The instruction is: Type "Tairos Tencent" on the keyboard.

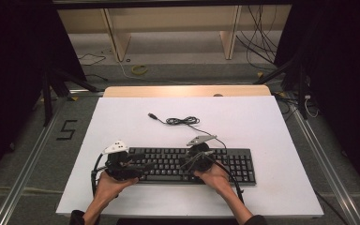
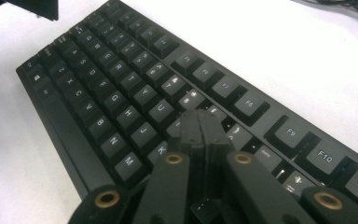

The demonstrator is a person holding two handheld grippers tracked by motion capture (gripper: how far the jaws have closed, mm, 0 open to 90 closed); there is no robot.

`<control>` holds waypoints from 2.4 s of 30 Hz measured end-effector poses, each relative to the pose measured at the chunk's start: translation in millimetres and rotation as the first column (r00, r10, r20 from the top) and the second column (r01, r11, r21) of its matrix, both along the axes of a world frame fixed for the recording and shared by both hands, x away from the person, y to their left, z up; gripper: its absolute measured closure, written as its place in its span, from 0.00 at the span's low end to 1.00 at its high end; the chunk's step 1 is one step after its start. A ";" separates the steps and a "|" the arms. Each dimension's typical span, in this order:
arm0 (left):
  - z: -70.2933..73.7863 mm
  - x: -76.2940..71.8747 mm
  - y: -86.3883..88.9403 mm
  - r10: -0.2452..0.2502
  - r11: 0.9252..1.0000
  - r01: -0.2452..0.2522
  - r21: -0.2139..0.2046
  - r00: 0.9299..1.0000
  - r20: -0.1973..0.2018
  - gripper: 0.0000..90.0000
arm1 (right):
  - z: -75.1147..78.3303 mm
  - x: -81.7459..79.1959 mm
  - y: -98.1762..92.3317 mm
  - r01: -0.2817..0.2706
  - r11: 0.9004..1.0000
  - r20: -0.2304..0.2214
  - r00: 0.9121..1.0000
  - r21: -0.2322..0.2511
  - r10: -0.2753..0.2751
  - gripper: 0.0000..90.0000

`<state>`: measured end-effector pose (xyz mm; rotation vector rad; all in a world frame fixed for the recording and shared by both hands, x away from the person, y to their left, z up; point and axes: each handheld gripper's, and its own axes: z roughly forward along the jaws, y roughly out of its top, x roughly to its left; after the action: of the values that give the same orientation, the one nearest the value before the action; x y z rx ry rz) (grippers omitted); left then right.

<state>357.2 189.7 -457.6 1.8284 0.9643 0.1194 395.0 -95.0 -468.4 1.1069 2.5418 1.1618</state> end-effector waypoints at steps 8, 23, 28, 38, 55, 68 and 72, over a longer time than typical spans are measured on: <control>-2.2 -2.2 4.1 0.011 1.000 -0.011 -0.009 1.000 0.003 0.34 | -1.0 0.5 0.3 0.002 1.000 -0.001 1.000 -0.008 -0.002 1.00; -6.4 -3.4 8.8 0.015 1.000 -0.015 -0.008 1.000 0.004 0.34 | -2.6 1.6 0.0 0.003 1.000 -0.007 1.000 -0.017 -0.003 1.00; -7.3 -3.5 8.4 0.016 1.000 -0.016 -0.008 1.000 -0.001 0.34 | -3.5 1.3 1.0 -0.001 1.000 -0.009 1.000 -0.025 0.001 1.00; -8.3 -3.3 7.7 0.012 1.000 -0.012 -0.008 1.000 -0.001 0.35 | -6.8 -1.7 6.0 0.006 0.997 0.024 1.000 -0.073 -0.004 1.00; -11.3 0.4 9.2 0.020 1.000 -0.020 0.015 1.000 -0.011 0.36 | 6.0 -2.9 -7.0 0.024 0.999 0.018 1.000 0.028 -0.024 0.93; -10.9 1.7 10.1 0.026 0.999 -0.026 0.023 1.000 -0.013 0.38 | 14.1 -11.7 -18.2 0.003 0.997 0.023 1.000 0.081 -0.005 0.75; -10.9 2.8 9.8 0.030 0.999 -0.029 0.025 0.999 -0.018 0.39 | 16.0 -13.5 -21.3 0.002 0.995 0.023 1.000 0.095 -0.004 0.67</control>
<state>360.1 199.5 -468.5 1.8412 1.0068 0.1335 381.5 -116.3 -452.3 1.1109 2.4902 1.2997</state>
